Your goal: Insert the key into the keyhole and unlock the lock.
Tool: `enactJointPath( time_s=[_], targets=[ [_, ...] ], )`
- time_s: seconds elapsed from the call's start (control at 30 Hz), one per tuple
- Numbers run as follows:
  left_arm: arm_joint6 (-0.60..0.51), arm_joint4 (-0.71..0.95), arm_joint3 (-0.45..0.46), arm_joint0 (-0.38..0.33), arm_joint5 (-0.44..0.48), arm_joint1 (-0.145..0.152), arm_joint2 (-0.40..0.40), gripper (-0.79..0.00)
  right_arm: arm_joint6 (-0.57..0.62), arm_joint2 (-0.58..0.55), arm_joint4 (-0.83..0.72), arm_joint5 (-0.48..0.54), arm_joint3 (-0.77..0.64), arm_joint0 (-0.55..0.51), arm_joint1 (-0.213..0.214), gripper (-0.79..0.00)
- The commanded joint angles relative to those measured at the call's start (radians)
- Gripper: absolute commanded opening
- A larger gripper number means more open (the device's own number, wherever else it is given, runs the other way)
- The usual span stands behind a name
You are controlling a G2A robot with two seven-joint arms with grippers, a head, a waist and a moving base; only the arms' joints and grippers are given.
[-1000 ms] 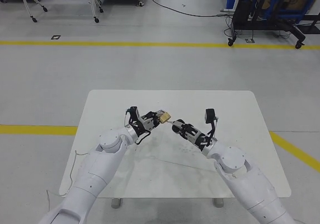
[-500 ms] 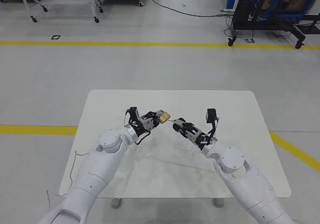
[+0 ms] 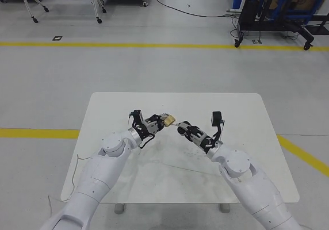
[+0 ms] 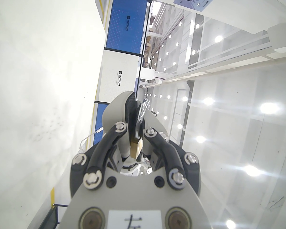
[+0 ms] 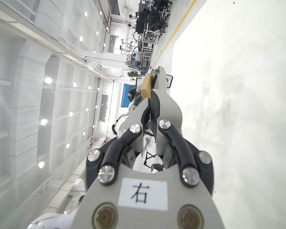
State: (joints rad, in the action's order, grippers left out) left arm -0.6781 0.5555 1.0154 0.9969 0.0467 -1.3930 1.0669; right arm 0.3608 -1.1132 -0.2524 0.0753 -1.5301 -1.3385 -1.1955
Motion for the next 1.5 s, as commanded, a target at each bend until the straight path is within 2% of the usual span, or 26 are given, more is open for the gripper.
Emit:
enactJointPath(
  time_s=[0.0,0.2,0.33,0.67,0.77,0.93,1.1,1.47],
  targets=[
    [0.001,0.0,0.0,0.001,0.001,0.0,0.001,-0.785,0.007,0.003,-0.008,0.0,0.002,0.002,-0.002,-0.785],
    [0.0,0.002,0.002,0.003,0.005,0.0,0.007,-0.785,0.015,-0.003,-0.022,0.016,0.005,0.006,-0.006,-0.785],
    [0.03,0.025,0.003,0.007,0.019,0.0,0.026,-0.785,0.047,-0.013,-0.096,0.005,0.006,-0.003,-0.008,-0.785],
    [0.052,0.052,0.019,0.022,0.022,-0.002,0.035,-0.785,0.047,-0.013,-0.096,0.005,0.006,-0.003,-0.008,-0.785],
    [0.071,0.072,0.044,0.039,0.03,-0.003,0.043,-0.785,-0.007,0.007,-0.083,0.08,-0.017,-0.009,-0.016,-0.785],
    [0.116,0.084,0.073,0.057,0.077,0.001,0.08,-0.785,-0.213,0.081,0.048,0.167,-0.028,-0.014,-0.04,-0.785],
    [0.119,0.05,0.099,0.074,0.114,0.001,0.075,-0.785,-0.323,0.133,0.109,0.144,-0.019,-0.002,-0.061,-0.785],
    [0.11,0.042,0.107,0.081,0.104,0.001,0.078,-0.785,-0.424,0.142,0.16,0.143,-0.005,0.007,-0.083,-0.785]
  ],
)
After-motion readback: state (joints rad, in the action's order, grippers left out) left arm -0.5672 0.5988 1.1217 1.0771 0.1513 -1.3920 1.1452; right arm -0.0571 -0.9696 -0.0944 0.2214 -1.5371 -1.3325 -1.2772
